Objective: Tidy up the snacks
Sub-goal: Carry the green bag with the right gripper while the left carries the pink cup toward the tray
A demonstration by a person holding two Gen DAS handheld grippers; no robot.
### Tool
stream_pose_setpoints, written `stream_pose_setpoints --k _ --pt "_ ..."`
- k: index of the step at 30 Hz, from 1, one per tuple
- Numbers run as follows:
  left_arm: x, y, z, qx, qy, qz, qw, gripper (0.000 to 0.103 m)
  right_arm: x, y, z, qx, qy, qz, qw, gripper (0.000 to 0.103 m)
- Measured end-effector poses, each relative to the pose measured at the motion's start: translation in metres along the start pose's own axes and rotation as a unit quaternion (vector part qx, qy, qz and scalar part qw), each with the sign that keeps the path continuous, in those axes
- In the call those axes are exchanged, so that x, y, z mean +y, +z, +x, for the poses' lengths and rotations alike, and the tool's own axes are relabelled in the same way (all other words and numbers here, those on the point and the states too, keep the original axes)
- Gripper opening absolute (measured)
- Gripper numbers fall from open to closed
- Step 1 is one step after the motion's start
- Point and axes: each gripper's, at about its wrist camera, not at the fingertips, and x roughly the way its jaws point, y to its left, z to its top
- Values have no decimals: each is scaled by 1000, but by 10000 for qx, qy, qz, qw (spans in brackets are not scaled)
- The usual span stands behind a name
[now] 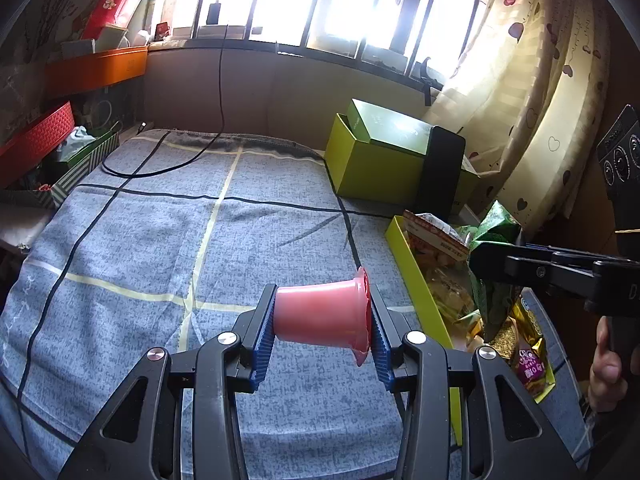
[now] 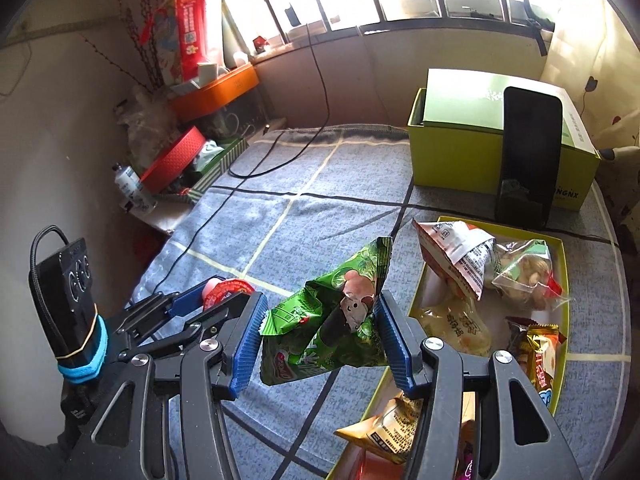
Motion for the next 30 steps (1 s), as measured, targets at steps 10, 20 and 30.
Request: stream_pose_setpoints --k 10,20,30 --pt "-20 2 -9 -17 -178 161 9997 43 -8 -18 -26 -215 -36 128 9997 54" --pt "-35 3 -11 -42 -330 279 9991 43 -29 -29 -43 -349 -199 372 9985 54" --pt "-54 4 -11 -20 -455 456 9979 43 -49 -42 -52 -364 -272 602 9971 54"
